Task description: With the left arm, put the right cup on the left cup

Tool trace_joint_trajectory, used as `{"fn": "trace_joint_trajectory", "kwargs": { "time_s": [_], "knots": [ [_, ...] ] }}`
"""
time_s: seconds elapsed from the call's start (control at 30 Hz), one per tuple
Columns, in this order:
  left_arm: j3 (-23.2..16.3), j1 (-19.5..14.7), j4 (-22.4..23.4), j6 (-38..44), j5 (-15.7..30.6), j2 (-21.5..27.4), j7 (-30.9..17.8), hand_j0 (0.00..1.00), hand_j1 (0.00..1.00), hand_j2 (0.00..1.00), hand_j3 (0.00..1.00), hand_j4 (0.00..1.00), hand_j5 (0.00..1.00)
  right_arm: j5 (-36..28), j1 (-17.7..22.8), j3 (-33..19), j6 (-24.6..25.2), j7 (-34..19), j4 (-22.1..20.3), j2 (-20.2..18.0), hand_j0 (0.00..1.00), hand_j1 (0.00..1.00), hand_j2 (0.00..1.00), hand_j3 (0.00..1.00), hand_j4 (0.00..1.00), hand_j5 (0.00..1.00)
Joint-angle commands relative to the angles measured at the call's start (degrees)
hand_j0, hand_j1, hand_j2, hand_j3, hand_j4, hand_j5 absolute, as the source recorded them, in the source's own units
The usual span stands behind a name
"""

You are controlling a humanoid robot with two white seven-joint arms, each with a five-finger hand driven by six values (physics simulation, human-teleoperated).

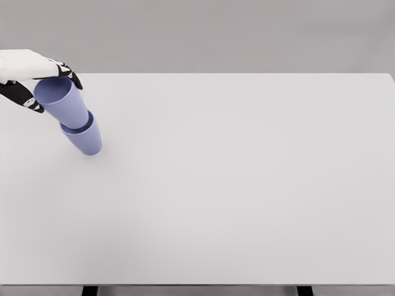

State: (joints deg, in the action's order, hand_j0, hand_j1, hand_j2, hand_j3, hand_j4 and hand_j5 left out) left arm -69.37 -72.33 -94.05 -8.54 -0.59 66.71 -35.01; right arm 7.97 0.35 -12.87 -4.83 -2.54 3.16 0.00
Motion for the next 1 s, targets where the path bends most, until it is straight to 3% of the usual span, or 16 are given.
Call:
{"fn": "trace_joint_trajectory", "kwargs": {
  "time_s": [0.0, 0.13, 0.23, 0.63, 0.97],
  "knots": [
    [0.03, 0.00, 0.45, -0.08, 0.06, -0.53, 0.01, 0.73, 0.73, 0.73, 0.73, 0.73, 0.73, 0.02, 0.00, 0.03, 0.00, -0.01, 0.00, 0.00, 1.00, 1.00, 1.00, 1.00, 1.00, 1.00],
    [-0.06, 0.00, 0.54, -0.08, -0.02, -0.53, 0.01, 0.73, 0.73, 0.73, 0.73, 0.73, 0.73, -0.06, 0.00, -0.05, 0.00, -0.01, 0.00, 0.00, 1.00, 1.00, 1.00, 1.00, 1.00, 1.00],
    [0.29, 1.84, 0.72, -0.08, -0.29, -0.61, 0.01, 0.73, 0.73, 0.73, 0.73, 0.73, 0.73, 0.02, 0.00, 0.03, 0.00, -0.01, 0.00, 0.00, 1.00, 1.00, 1.00, 1.00, 1.00, 1.00],
    [0.38, 1.84, 0.98, -0.16, -0.11, -0.61, 0.01, 0.74, 0.74, 0.74, 0.74, 0.74, 0.74, 0.02, 0.00, 0.03, 0.00, -0.01, 0.00, 0.00, 1.00, 1.00, 1.00, 1.00, 1.00, 1.00],
    [0.29, 1.85, 0.80, -0.25, -0.11, -0.61, 0.01, 0.98, 0.98, 0.98, 0.98, 0.98, 0.98, -0.06, 0.00, 0.03, 0.00, -0.01, 0.00, 0.00, 1.00, 1.00, 1.00, 1.00, 1.00, 1.00]
  ]
}}
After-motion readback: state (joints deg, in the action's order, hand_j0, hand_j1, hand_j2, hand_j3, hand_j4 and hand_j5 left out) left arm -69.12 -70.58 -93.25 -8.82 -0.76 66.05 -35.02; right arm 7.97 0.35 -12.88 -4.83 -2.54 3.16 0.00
